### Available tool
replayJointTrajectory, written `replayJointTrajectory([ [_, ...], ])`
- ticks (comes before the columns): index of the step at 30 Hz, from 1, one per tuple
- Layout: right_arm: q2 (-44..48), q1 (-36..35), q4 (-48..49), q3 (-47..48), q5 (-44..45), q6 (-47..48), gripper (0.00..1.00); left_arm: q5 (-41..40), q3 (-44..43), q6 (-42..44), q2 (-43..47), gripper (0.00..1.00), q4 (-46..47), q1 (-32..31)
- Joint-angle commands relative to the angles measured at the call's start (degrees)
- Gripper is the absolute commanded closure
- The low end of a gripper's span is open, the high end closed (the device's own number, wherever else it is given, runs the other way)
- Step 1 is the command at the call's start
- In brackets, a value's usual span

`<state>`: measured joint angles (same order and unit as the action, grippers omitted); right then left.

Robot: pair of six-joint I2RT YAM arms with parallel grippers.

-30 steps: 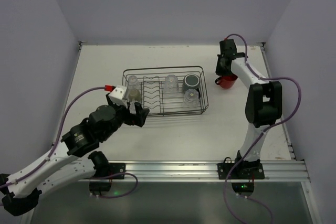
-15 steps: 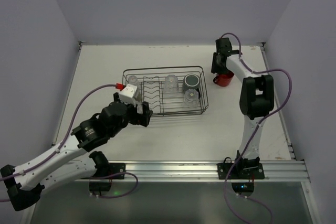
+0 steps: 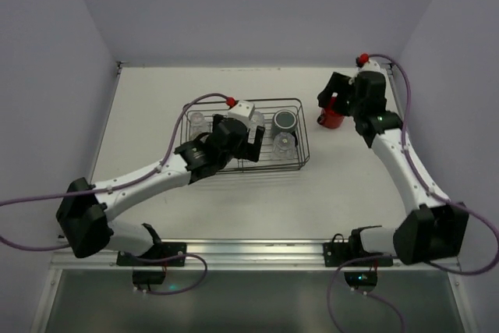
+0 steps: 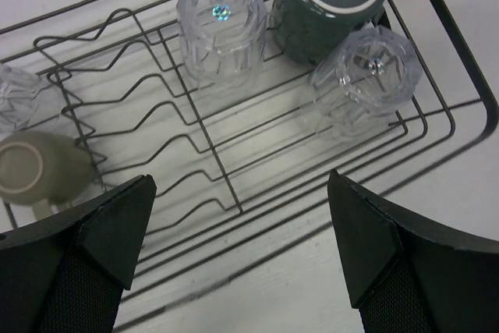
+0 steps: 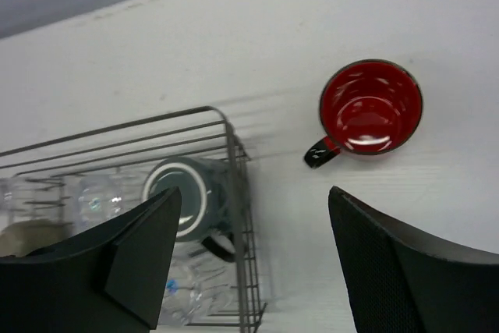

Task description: Unload the cups from the dish rack

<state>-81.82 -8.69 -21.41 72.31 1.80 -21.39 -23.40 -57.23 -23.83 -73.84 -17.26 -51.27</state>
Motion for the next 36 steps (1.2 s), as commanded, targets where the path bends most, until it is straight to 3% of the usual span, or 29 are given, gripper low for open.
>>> replayJointTrajectory([
  [1,11.2,-0.7,11.4,-14.4,-9.8,-7.4,0.22,-0.9,-7.2,1.5,-8.6,0.0,7.0,2.2],
  [3,20.1,-4.0,16.2,-22.3,-9.4,-8.9,0.22,1.1,-9.2,1.7,-13.1,0.0,8.6,4.3],
  [5,26.4,-9.1,16.8,-25.4,-7.8,-8.3,0.22,2.6,-11.9,1.7,-15.7,0.0,9.4,6.9],
  [8,32.4,-10.6,16.4,-29.0,-10.2,-9.2,0.22,4.7,-15.8,2.5,-20.9,0.0,8.8,8.6],
  [19,41.0,-11.0,15.2,-33.1,-15.5,-10.1,0.22,6.1,-23.7,7.2,-33.3,0.01,10.5,9.4],
  [22,41.5,-11.0,15.8,-33.6,-16.8,-10.8,0.22,5.6,-24.7,7.7,-35.4,0.12,10.6,9.4],
  [24,41.6,-11.0,15.7,-33.6,-17.0,-10.9,0.22,5.6,-24.8,7.8,-35.6,0.24,10.8,9.4],
  [25,41.6,-11.1,15.6,-33.5,-17.0,-11.0,0.22,5.6,-24.4,7.8,-35.2,0.39,10.9,9.4],
  [28,41.1,-11.0,16.1,-33.1,-17.8,-11.6,0.21,5.0,-22.6,7.6,-31.5,0.57,12.7,9.5],
  [32,39.3,-11.1,21.0,-34.2,-22.4,-15.3,0.18,4.5,-16.5,6.9,-21.6,0.67,16.1,9.5],
  [36,36.9,-11.3,31.2,-37.2,-28.7,-23.8,0.15,6.9,-7.3,2.1,-4.9,0.75,22.2,9.4],
])
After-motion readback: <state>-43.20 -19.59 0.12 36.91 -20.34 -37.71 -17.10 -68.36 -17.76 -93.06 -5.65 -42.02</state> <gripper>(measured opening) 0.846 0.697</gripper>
